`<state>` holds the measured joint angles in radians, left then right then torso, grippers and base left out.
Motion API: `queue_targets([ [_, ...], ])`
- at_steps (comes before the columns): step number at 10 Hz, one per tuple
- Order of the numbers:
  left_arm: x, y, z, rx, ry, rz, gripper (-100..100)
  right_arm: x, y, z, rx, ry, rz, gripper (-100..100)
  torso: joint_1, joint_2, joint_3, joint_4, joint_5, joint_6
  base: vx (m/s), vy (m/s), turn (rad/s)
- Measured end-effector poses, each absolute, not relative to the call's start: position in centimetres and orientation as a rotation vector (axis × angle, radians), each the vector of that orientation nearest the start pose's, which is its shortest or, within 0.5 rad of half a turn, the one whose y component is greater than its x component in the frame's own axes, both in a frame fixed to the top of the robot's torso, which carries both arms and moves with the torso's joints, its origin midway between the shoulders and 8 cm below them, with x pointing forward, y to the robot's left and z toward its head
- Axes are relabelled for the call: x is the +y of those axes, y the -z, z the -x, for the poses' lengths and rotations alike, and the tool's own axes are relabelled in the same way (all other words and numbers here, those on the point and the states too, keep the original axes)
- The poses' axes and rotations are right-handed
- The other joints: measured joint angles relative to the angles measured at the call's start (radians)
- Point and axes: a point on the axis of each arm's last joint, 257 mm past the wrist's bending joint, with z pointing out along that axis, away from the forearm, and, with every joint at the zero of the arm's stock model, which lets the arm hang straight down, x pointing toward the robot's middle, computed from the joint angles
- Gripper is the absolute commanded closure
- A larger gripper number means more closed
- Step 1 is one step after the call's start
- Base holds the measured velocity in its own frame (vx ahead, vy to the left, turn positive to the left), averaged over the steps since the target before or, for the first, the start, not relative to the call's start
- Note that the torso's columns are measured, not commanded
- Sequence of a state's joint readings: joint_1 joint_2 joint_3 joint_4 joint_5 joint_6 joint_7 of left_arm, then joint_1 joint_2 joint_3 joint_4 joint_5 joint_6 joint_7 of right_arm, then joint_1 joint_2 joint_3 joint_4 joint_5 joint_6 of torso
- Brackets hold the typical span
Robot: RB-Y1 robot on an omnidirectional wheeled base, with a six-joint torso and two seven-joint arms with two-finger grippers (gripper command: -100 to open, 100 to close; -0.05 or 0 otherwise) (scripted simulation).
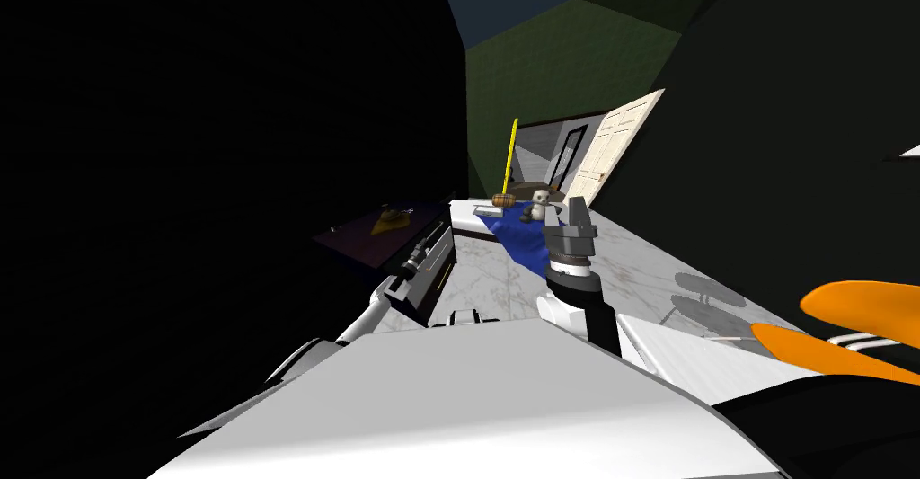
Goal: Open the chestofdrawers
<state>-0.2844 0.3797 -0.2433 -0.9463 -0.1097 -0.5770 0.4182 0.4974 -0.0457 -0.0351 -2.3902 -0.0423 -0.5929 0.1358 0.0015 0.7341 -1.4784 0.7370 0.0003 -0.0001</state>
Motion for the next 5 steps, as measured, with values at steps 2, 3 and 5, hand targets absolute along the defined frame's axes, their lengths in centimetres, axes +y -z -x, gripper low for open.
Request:
queue_targets([
  [2, 20.6, 25.4, -57.0, 1.426, 1.461, 0.837, 100, -27.8, -8.9, -29.9, 0.506, -1.213, -0.436, 0, 0.003, 0.002, 0.001, -0.001, 0.001, -0.003, 0.029, 0.03, 0.221],
  [3, 19.1, 25.5, -56.7, 1.435, 1.481, 0.82, 100, -27.8, -8.9, -29.9, 0.506, -1.213, -0.436, 0, 0.005, 0.002, 0.001, -0.003, 0.002, -0.004, 0.009, 0.007, 0.015],
  [5, 18.7, 25.4, -56.8, 1.443, 1.484, 0.816, -100, -27.8, -8.9, -29.9, 0.506, -1.213, -0.436, 0, 0.002, 0.005, 0.003, 0.002, 0.0, -0.003, -0.055, 0.01, -0.028],
])
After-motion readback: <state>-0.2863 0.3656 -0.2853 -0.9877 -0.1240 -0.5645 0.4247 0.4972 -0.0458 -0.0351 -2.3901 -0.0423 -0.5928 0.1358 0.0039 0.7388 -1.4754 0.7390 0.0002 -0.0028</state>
